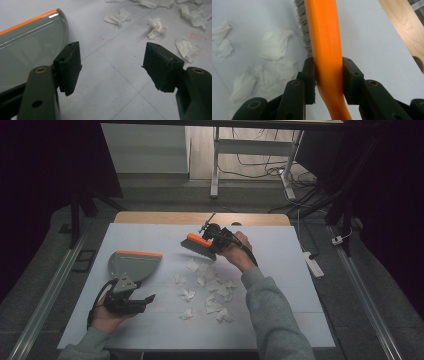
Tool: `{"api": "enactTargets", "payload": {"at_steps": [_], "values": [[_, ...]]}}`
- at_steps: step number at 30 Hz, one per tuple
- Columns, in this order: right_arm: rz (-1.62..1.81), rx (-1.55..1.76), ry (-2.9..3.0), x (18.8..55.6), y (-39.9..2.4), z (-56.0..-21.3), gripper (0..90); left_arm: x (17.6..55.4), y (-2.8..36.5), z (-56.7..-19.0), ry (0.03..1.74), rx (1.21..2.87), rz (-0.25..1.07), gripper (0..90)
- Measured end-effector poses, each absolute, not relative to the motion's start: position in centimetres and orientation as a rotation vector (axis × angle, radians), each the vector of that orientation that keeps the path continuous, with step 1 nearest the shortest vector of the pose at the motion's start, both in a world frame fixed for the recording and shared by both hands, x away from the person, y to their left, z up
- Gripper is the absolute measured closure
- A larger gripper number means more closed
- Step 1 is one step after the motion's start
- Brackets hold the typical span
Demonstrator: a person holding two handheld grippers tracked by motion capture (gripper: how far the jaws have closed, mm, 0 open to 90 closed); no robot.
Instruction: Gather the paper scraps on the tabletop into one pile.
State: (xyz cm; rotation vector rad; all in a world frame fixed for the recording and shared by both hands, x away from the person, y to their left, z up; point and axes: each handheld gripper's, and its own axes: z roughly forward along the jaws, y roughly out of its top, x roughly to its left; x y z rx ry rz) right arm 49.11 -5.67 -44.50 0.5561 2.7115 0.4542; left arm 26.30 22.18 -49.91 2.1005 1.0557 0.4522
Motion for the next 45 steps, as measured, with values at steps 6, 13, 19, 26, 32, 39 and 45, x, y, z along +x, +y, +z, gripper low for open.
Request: {"api": "enactTargets", "payload": {"at_steps": [6, 13, 19, 26, 32, 39, 45], "values": [[0.379, 0.499, 2.734, 50.2, -4.4, -45.5, 67.2, 26.4, 22.3, -50.0, 1.055, 2.101, 0.447, 30.8], [0.338, 0.342, 2.768, 49.4, -3.4, -45.8, 67.2, 26.4, 22.3, -50.1, 1.052, 2.104, 0.447, 30.8], [0.237, 0.162, 2.767, 46.7, -2.6, -45.8, 67.4, 26.4, 22.1, -50.1, 1.050, 2.107, 0.449, 30.8], [0.249, 0.076, 2.810, 43.9, -3.6, -45.7, 67.3, 26.3, 22.0, -50.1, 1.049, 2.112, 0.452, 30.8], [0.314, 0.121, 2.817, 43.3, -5.8, -44.7, 67.3, 26.3, 21.9, -50.1, 1.049, 2.115, 0.453, 30.8], [0.536, 0.369, 2.698, 44.4, -8.7, -42.4, 67.2, 26.3, 22.0, -50.1, 1.055, 2.109, 0.454, 30.8], [0.708, 0.586, 2.670, 43.4, -9.3, -40.8, 67.4, 26.3, 22.4, -50.0, 1.064, 2.100, 0.457, 30.8]]}}
